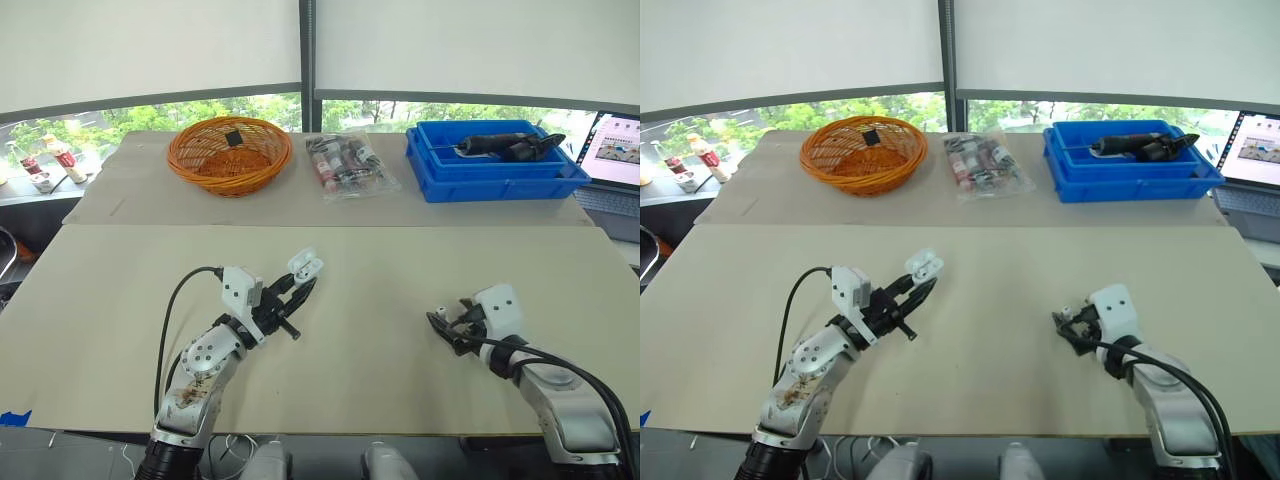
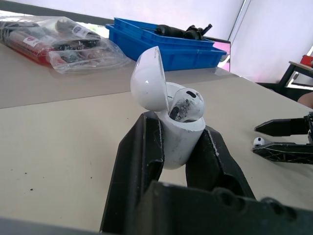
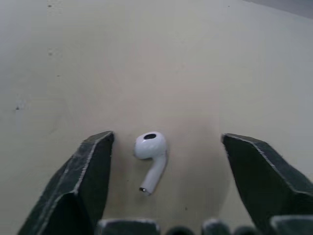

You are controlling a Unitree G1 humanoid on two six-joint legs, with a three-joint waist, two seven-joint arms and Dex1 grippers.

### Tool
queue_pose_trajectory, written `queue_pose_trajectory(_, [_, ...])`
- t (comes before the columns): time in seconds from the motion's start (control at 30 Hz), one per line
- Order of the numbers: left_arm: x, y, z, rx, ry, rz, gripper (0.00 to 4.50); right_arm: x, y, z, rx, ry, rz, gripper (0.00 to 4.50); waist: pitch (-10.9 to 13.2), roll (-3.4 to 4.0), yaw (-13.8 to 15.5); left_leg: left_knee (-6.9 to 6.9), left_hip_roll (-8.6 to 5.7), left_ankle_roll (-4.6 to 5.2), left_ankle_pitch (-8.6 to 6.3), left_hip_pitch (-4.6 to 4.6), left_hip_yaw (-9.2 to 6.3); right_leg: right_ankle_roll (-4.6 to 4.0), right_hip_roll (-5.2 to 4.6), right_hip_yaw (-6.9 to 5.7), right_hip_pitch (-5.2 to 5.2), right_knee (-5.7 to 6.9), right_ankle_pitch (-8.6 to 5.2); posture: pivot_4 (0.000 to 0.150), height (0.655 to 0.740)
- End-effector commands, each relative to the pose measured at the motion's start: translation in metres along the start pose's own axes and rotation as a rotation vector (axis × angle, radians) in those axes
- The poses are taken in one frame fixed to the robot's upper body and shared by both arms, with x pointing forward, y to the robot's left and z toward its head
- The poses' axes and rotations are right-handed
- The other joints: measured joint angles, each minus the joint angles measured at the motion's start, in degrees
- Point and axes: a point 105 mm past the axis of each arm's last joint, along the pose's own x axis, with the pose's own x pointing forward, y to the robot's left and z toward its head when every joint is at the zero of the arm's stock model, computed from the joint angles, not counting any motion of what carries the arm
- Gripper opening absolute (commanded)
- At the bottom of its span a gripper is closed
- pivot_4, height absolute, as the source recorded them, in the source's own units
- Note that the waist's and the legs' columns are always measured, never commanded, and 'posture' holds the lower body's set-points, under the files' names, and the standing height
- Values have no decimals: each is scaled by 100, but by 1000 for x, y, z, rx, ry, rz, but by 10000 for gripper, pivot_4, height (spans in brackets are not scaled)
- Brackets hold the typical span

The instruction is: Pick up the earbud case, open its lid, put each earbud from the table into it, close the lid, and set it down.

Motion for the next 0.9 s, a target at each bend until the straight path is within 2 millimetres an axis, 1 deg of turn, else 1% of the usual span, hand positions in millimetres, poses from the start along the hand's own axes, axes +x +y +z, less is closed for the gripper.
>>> queue_pose_trajectory(0.03, [1,-4,14,33,-52,-10,6095,-3,4,-7,-1,45,22,22962,0,0,1,0,0,0,0,0,0,0,0,0,0,0,0,1500,7400])
queue_pose_trajectory(0.2, [1,-4,14,33,-52,-11,6095,-6,10,-2,-53,55,112,5563,0,0,6,1,-1,0,0,0,0,0,-1,0,0,-1,0,1500,7400])
queue_pose_trajectory(0.23, [1,-5,14,32,-52,-11,6095,-6,10,0,-74,57,140,3359,0,0,5,1,-1,0,0,0,1,0,0,0,1,-1,0,1500,7400])
queue_pose_trajectory(0.3, [1,-5,13,30,-51,-10,6095,-7,10,4,-112,65,200,3260,0,0,2,1,-1,0,0,0,2,0,0,0,1,-1,0,1500,7400])
queue_pose_trajectory(0.37, [0,-7,12,26,-48,-10,6095,-12,14,12,-198,76,343,3260,0,2,-18,1,-1,0,0,0,3,0,0,0,0,-2,0,1500,7400])
queue_pose_trajectory(0.47, [-2,-11,12,23,-46,-9,6095,-28,24,23,-330,99,588,3260,0,1,-32,1,0,1,0,-1,4,0,2,-1,1,-5,0,1500,7400])
queue_pose_trajectory(0.53, [-5,-14,10,17,-40,-6,6095,-42,24,20,-465,156,736,3260,1,1,-31,-1,1,1,-1,-1,4,0,2,-2,0,-5,0,1500,7400])
queue_pose_trajectory(0.63, [-9,-16,8,9,-30,2,6095,-61,11,3,-689,286,911,3260,2,-1,-26,3,1,1,-1,0,8,0,0,-2,5,-9,0,1500,7400])
queue_pose_trajectory(0.73, [-11,-18,8,7,-26,9,6095,-69,-10,-10,-876,384,1012,3260,3,-2,-29,7,2,1,-1,5,14,0,-1,0,9,-8,0,1500,7400])
queue_pose_trajectory(0.8, [-12,-18,8,8,-24,14,6095,-71,-23,-15,-957,428,1056,3260,2,-1,-39,5,4,1,-1,8,16,0,0,1,9,-8,0,1500,7400])
queue_pose_trajectory(0.9, [-14,-17,8,10,-19,21,6095,-72,-36,-19,-1020,458,1101,3260,3,-2,-36,3,6,1,-1,12,18,0,1,2,10,-8,0,1500,7400])
